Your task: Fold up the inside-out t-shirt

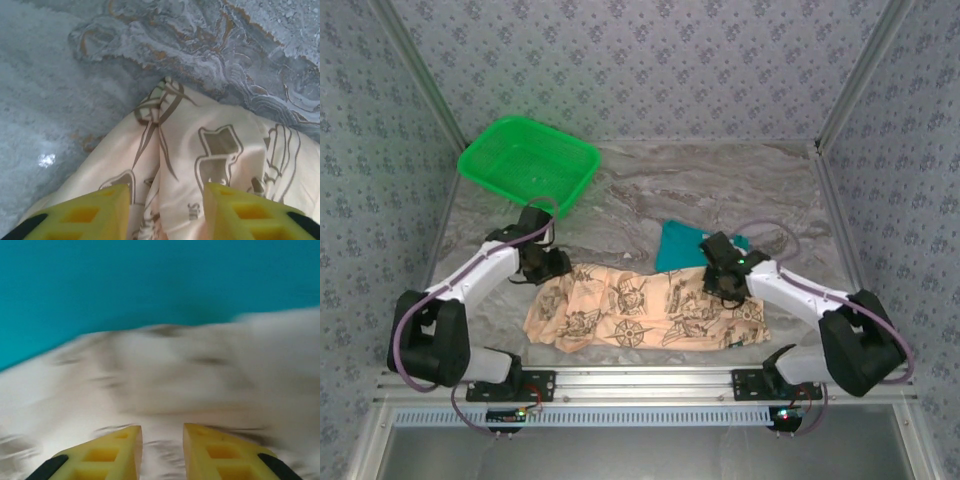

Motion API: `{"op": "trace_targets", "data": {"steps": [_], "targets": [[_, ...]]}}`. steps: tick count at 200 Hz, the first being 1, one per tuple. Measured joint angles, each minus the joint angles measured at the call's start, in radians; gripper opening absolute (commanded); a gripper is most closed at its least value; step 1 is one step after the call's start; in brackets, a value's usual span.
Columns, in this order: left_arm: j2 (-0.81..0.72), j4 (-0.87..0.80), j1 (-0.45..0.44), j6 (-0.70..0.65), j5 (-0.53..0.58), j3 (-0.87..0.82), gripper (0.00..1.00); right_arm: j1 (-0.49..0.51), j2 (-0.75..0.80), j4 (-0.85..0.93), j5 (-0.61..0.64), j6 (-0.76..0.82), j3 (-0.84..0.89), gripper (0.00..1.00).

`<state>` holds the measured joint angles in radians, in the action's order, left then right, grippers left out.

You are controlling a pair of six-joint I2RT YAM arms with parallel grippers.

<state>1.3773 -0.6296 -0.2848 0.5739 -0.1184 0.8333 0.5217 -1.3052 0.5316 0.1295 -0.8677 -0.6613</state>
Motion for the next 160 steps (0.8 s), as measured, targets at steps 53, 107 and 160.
{"op": "trace_targets", "data": {"steps": [53, 107, 160], "targets": [[0.051, 0.082, 0.008, 0.022, 0.121, -0.131, 0.15, -0.284, 0.074, 0.082, 0.027, 0.000, 0.035, 0.36], [0.005, 0.058, 0.082, 0.021, 0.028, -0.119, 0.38, -0.283, 0.061, 0.187, 0.043, 0.287, -0.156, 0.45], [0.078, 0.048, 0.080, 0.001, -0.052, 0.018, 0.35, -0.134, -0.159, 0.231, 0.100, 0.548, -0.301, 0.47]]}}
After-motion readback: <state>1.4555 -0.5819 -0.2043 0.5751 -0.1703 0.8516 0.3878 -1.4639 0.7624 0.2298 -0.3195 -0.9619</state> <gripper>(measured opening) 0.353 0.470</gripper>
